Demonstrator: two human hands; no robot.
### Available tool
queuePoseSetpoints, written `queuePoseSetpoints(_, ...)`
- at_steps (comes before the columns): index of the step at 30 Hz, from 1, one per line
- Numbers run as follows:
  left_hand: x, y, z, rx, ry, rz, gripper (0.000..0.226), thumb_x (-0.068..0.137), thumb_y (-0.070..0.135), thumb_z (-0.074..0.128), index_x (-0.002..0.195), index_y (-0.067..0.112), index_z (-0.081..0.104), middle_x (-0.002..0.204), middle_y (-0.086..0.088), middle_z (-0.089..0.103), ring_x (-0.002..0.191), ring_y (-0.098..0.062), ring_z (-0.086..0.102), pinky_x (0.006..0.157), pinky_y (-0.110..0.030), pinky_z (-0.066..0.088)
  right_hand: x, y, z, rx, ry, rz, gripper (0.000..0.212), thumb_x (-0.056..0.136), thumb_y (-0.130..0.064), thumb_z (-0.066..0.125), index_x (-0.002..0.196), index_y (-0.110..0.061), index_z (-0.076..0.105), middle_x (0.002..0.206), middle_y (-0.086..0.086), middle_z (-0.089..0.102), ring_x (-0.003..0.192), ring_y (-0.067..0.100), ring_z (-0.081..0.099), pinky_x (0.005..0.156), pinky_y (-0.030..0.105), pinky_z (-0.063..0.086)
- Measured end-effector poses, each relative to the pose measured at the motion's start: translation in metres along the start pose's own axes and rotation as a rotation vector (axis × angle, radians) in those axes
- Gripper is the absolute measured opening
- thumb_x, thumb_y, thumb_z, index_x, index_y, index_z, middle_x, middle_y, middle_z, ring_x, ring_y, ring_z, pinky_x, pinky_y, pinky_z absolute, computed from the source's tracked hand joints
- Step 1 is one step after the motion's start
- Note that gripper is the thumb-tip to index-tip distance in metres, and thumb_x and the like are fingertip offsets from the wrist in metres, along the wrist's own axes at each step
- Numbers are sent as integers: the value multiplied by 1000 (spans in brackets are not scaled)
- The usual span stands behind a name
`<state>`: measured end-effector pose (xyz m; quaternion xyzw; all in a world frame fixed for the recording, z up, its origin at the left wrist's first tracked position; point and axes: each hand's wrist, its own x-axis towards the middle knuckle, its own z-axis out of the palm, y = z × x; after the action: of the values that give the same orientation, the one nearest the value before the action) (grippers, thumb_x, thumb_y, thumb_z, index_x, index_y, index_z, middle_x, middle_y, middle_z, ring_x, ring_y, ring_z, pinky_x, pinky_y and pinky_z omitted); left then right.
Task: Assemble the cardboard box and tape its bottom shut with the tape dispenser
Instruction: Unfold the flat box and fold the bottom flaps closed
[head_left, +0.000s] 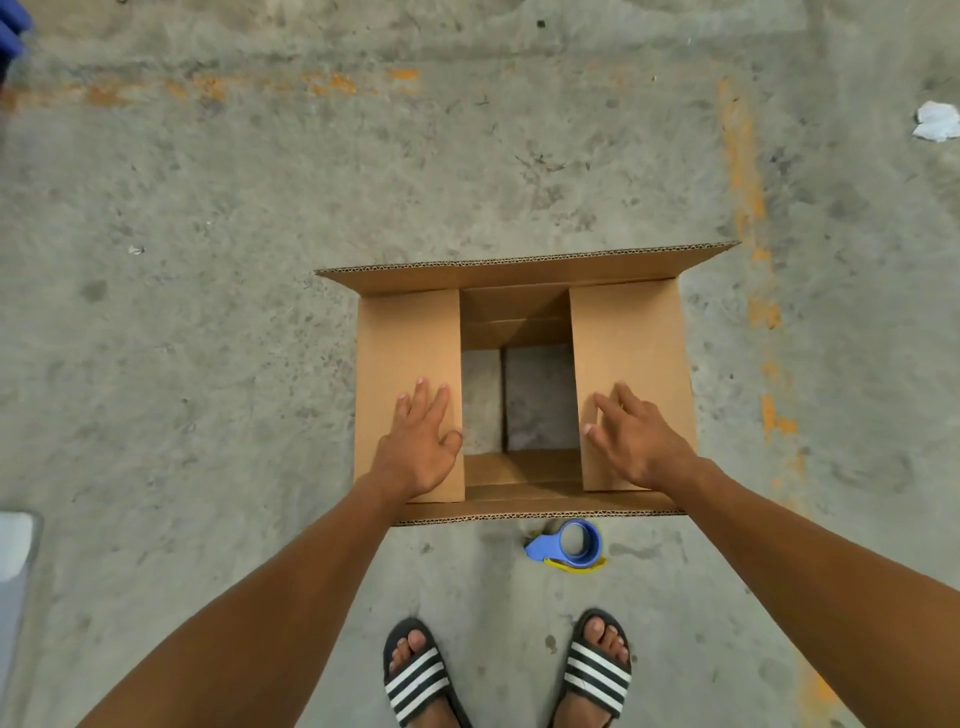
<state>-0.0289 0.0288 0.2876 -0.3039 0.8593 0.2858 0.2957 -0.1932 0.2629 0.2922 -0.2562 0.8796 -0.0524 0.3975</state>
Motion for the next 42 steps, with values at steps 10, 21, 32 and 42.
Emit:
queuePoseSetpoints(10, 5, 0, 9, 165, -139, -20, 75, 97, 64, 23, 156, 30, -10, 161, -1, -27, 148, -32, -22, 119, -55, 11, 10, -8, 11, -94, -184, 106, 70, 95, -63, 19, 154, -27, 7, 161, 8, -19, 148, 34, -8, 115, 57, 20)
queuePoseSetpoints(21, 3, -13, 3, 234, -222, 51, 70, 99, 61, 20, 157, 31, -5, 162, 3, -24, 150, -27, -18, 119, -57, 14, 20, -86, -106, -61, 778, -150, 52, 96, -37, 41, 146, -27, 35, 156, 9, 27, 143, 32, 22, 113, 49, 19)
queuePoseSetpoints(32, -29, 4, -29, -62, -333, 41, 74, 95, 69, 24, 158, 33, 8, 166, 5, 1, 152, -23, 1, 121, -43, 9, 37, -32, -15, -211, -97, -75, 69, 93, -66, 10, 154, -33, 5, 163, 1, -13, 149, 26, -11, 116, 58, 14)
queuePoseSetpoints(42, -50, -2, -59, 343, -10, 282, 52, 93, 53, 55, 142, 38, 46, 139, 8, 58, 124, -18, 54, 106, -39, 38, 57, -56, -59, 9, -334, 134, 123, 58, -95, -1, 155, -21, 16, 164, 2, -4, 150, 29, 2, 119, 53, 5)
